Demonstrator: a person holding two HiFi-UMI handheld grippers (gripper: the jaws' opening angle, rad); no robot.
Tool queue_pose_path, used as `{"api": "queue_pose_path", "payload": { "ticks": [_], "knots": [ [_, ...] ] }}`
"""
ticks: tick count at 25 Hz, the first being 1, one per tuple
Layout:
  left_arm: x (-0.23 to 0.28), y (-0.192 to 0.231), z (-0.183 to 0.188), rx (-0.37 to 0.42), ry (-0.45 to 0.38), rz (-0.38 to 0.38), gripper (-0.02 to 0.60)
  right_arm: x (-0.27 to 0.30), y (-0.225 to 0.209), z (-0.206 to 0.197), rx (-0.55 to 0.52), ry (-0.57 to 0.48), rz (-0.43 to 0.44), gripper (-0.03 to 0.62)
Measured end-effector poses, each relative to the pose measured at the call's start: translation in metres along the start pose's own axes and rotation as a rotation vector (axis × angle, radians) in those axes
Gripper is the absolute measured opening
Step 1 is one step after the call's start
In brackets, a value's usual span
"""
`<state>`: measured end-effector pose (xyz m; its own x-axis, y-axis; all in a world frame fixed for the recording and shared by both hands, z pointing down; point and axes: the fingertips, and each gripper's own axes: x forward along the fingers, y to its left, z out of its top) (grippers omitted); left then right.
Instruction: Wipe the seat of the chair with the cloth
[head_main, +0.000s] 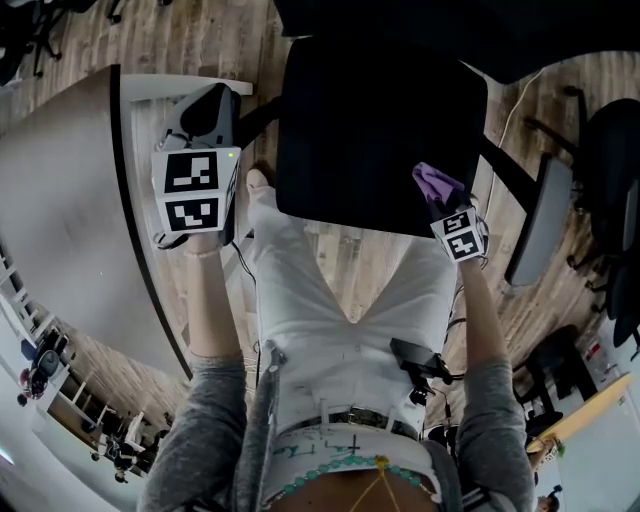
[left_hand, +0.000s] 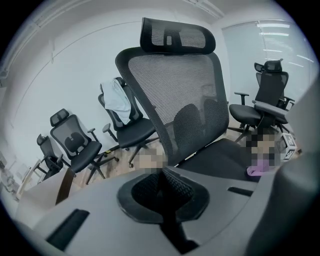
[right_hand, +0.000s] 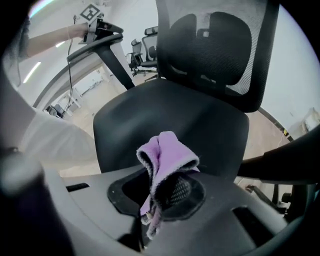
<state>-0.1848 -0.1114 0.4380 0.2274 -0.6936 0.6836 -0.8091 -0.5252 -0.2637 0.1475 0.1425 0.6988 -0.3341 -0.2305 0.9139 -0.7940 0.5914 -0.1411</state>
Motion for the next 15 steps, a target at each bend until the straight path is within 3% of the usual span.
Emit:
{"api": "queue_pose_path", "payload": {
  "ticks": [5, 11, 15],
  "knots": [
    [-0.001, -0.003, -0.002, 0.015, 0.005, 0.01, 0.002, -0.007, 0.042, 0.035, -0.039, -0.11, 0.09, 0.048],
    [0.001, -0.002, -0.004, 0.008, 0.005, 0.005, 0.002, 0.008, 0.13, 0.09, -0.214, -0.175, 0.28, 0.048],
    [0.002, -0.002, -0.002, 0.009, 0.004, 0.003, 0.002, 0.023, 0.18, 0.125, -0.318, -0.208, 0.353, 0.048]
  ]
}}
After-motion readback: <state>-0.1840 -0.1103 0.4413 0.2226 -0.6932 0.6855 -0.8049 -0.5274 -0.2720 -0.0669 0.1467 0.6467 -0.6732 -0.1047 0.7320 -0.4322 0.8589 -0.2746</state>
